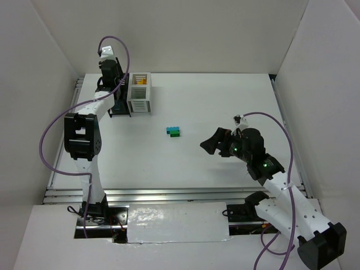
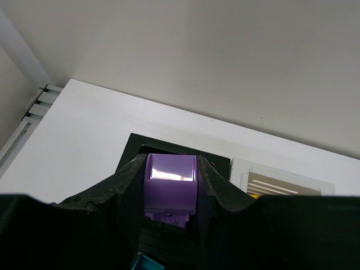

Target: Sort the legos into containers by color

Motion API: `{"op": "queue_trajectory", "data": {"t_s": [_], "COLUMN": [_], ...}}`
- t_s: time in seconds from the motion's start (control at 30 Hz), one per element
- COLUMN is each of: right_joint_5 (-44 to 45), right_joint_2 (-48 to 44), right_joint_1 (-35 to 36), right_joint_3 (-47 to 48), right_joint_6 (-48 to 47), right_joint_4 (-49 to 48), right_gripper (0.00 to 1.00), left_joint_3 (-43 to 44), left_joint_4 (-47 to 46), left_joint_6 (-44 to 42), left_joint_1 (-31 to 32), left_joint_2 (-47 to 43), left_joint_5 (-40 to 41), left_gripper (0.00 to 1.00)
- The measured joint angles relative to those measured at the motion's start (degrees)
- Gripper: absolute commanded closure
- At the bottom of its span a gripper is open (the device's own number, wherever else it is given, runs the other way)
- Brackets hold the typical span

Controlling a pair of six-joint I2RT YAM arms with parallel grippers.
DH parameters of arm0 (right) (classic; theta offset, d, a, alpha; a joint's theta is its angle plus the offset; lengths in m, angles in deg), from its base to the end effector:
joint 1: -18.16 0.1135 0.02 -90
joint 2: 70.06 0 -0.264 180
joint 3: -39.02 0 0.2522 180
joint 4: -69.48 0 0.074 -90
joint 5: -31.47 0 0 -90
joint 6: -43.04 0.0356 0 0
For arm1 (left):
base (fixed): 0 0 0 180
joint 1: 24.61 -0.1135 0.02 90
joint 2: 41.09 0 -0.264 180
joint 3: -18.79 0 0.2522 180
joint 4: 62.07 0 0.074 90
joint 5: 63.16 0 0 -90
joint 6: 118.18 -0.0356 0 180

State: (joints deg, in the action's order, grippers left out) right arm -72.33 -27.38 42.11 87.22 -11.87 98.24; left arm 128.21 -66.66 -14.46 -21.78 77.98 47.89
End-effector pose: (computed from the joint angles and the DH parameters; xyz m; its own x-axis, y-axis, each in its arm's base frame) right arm 0.1581 0.0795 0.2739 -0.6368 0.3280 -0.6978 -0.2792 0.7455 0.6052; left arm 0.5037 -0.0121 0.2925 -0.0118 -0.2210 -0.9752 -0.3233 0.9237 -0.2055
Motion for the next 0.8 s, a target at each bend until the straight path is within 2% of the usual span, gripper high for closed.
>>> {"op": "queue_trajectory", "data": {"t_s": [0.3,0.37,0.43,0.47,0.5,0.6,0.67,0.7,0.8], "right_joint_5": [-0.2,-0.2,-0.3,-0.4,-0.4,-0.5,-0.6,-0.6,-0.7], "right_joint_2": [0.7,1.5,2.4,2.8,3.1,3.8,4.0,4.1,4.3], "right_joint_1": [0.0,0.0,0.0,0.0,0.0,0.0,0.0,0.0,0.0], "right_joint_3": [0.0,0.0,0.0,0.0,0.0,0.0,0.0,0.0,0.0], "right_joint_6": [0.0,0.0,0.0,0.0,0.0,0.0,0.0,0.0,0.0], "right_joint_4": [-0.5,-1.0,-1.3,-1.4,-1.5,-1.7,-1.7,-1.8,-1.8], "right_gripper": [0.00,0.01,0.00,0.00,0.00,0.00,0.00,0.00,0.01], "left_joint_3": [0.1,0.2,0.2,0.2,0.2,-1.0,-1.4,-1.4,-1.5], "left_joint_4": [-0.2,-0.3,-0.5,-0.6,-0.8,-1.8,-2.3,-2.3,-3.2], "left_joint_6": [-0.1,-0.1,-0.1,-0.1,-0.1,-0.1,0.0,0.1,0.6], "left_joint_1": [0.0,0.0,0.0,0.0,0.0,0.0,0.0,0.0,0.0], "left_joint_2": [0.7,1.4,2.1,2.4,2.8,3.0,3.0,3.0,2.9], "left_joint_5": [-0.3,-0.3,-0.3,-0.3,-0.3,-0.4,-0.3,-0.3,-0.4], "left_gripper": [1.00,0.96,0.79,0.65,0.35,0.22,0.18,0.07,0.02]}}
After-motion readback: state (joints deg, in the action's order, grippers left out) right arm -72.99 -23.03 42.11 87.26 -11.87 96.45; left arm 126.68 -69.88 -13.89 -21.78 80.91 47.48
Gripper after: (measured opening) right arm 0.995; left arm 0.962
